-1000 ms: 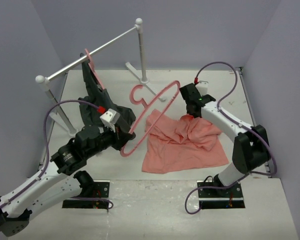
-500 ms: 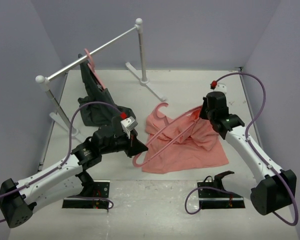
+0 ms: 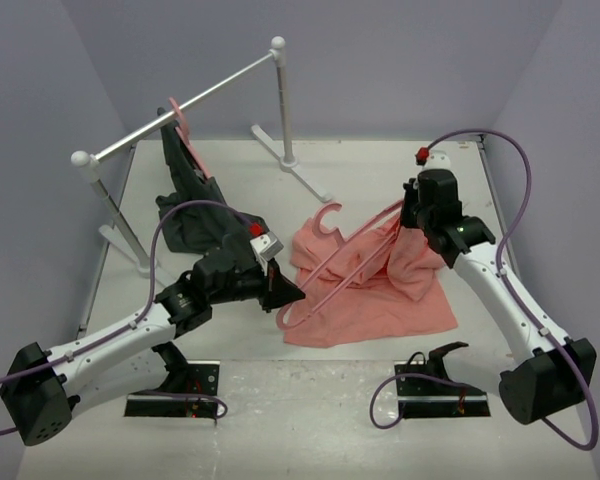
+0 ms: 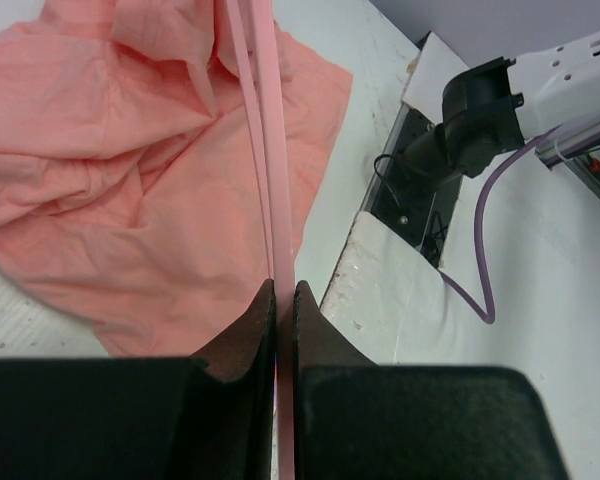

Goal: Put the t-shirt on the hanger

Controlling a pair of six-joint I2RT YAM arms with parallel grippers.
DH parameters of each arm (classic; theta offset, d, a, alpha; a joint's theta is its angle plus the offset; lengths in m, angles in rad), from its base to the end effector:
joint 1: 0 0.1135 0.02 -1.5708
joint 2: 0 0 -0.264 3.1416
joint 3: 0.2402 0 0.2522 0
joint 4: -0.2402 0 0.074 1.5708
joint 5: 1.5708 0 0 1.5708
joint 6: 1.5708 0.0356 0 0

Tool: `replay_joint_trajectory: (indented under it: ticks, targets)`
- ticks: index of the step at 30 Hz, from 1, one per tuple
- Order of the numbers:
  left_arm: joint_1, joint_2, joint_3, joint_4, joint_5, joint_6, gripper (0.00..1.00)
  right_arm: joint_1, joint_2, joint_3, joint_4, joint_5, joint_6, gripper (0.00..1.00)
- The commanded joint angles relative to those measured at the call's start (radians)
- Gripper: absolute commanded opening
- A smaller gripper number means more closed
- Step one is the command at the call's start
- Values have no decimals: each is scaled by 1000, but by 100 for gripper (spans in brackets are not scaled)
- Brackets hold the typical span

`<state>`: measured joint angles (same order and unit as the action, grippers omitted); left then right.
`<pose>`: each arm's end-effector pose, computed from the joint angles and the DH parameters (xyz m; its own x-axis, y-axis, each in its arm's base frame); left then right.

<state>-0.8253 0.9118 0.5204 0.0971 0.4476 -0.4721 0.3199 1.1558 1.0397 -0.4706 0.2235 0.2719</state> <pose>0.1306 -0.1642 0.2535 -0.6042 0.0501 -0.7952 0.7507 0.3705 -0.5470 0.2439 0.0725 0.3261 -0.5415 0.0965 -0.8351 0.0145 0.9943 0.1055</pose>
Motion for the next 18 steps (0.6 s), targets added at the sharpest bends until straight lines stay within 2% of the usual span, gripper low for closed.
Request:
replay_joint_trajectory:
  ticks: [1,3,7,15,18]
  targets:
    - [-14,-12,-18,121,75,48,0,-5,64,204,-70,157,-12,2]
    - [-15,-12,-21,97,31,49,0,-11,98,275,-138,198,17,2]
    - [-16,0,-25,115,43,52,0,-14,117,319,-179,189,24,2]
    - [-40,30,-26,165,75,64,0,-15,170,400,-200,155,-143,2]
    - [-65,31,-26,175,77,77,0,-22,189,406,-176,200,-256,0]
